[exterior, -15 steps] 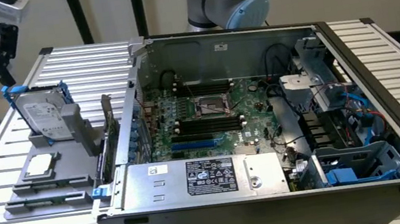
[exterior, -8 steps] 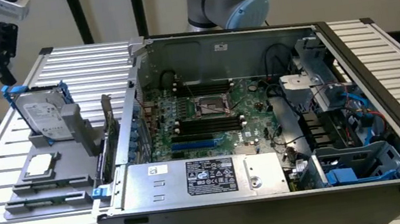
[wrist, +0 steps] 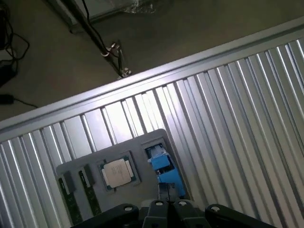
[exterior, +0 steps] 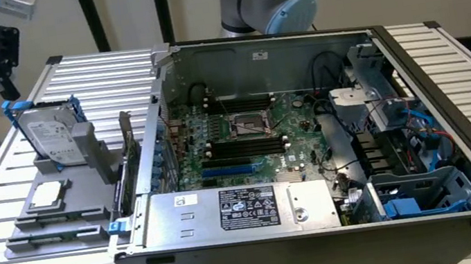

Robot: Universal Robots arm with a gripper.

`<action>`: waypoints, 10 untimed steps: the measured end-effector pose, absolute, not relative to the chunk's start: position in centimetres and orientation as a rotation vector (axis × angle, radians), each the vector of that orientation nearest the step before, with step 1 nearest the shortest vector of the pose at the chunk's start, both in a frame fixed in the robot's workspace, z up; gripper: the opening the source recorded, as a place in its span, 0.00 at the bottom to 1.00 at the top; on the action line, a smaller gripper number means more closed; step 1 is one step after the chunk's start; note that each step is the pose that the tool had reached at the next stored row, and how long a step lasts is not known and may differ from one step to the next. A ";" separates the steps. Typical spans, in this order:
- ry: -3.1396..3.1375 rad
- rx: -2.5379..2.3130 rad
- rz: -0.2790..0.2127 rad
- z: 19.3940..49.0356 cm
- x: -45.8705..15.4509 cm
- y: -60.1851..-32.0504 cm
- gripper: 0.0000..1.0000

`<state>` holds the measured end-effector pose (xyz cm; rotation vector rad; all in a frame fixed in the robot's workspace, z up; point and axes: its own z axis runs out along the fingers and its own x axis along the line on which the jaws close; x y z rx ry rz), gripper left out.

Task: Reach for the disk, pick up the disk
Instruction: 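Pick up the disk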

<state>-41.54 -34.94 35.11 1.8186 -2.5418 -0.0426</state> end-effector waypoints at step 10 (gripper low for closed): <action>-2.393 2.007 -0.040 35.1 -41.5 -34.5 0.11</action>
